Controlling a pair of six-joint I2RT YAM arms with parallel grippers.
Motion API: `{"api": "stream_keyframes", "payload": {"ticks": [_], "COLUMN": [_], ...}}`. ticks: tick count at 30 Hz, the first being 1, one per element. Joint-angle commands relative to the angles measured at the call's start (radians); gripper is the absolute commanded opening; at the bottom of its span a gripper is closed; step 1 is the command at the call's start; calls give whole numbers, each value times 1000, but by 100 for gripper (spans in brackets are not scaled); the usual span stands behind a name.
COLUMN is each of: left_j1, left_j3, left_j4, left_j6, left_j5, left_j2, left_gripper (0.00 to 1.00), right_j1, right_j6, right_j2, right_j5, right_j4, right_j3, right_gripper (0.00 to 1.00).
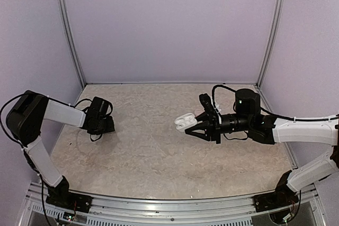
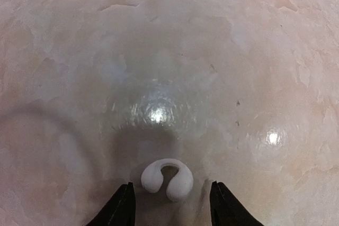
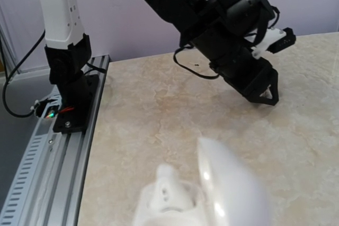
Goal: Insert the wireless bluetooth earbuds into the charging case
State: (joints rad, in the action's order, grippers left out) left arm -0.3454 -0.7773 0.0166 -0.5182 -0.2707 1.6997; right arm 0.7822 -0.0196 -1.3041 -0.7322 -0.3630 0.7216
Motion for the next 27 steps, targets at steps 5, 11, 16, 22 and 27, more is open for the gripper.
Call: {"api": "stream_keyframes", "payload": {"ticks": [5, 11, 16, 22, 27], "left_j1": [10, 5, -70, -254, -372], "left_j3": [-54, -57, -88, -189, -242], "left_j4": [-55, -70, -65, -26, 8], "left_j6": [32, 42, 104, 234, 340], "left_j5": [-5, 40, 53, 128, 358], "left_j2": [88, 109, 89, 67, 65], "left_gripper": [42, 27, 24, 23, 24], "right_j1": [-7, -8, -8, -8, -11], "right_j6": [8, 9, 9, 9, 7], "right_j2": [17, 21, 24, 42, 65], "right_j5": [4, 11, 13, 18, 21], "right_j4": [-3, 1, 1, 4, -3], "right_j3": [-2, -1, -4, -9, -21], "right_gripper": [0, 0, 0, 0, 0]}}
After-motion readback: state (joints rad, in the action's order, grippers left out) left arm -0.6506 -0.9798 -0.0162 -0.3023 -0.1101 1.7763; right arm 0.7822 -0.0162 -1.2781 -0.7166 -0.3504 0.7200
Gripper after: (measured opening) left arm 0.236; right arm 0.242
